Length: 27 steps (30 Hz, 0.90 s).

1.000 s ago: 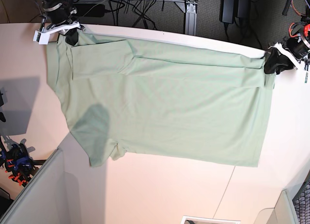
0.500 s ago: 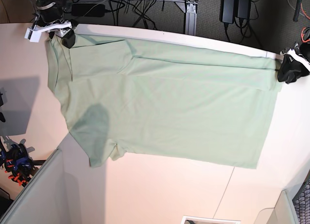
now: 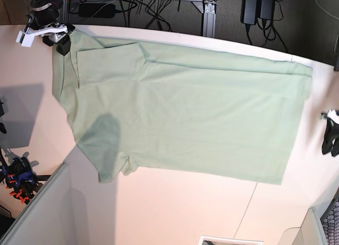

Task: Fold the T-shirt properly
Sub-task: 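Release the shirt and move the left gripper toward the hem, then grasp the hem with left gripper and sleeve area with right gripper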

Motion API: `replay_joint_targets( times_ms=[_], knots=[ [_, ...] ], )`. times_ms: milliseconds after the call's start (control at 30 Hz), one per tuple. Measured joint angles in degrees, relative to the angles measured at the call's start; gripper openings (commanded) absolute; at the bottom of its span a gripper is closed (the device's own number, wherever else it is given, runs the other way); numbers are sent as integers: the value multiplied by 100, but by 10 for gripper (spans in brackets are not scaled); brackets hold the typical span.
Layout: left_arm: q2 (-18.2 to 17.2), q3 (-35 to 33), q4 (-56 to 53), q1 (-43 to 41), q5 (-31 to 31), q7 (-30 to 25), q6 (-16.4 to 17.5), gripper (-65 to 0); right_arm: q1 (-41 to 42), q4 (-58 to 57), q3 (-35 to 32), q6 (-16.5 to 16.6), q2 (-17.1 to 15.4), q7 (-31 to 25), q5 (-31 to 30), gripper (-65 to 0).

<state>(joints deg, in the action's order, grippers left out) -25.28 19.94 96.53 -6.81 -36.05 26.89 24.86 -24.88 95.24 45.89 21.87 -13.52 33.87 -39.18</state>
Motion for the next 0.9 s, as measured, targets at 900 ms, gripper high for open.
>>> replay_joint_targets(
  times_ms=[900],
  knots=[
    [354, -2688, -6146, 3792, 1073, -1434, -20, -300, 46, 2, 0, 0, 4, -15, 39, -254]
  ],
)
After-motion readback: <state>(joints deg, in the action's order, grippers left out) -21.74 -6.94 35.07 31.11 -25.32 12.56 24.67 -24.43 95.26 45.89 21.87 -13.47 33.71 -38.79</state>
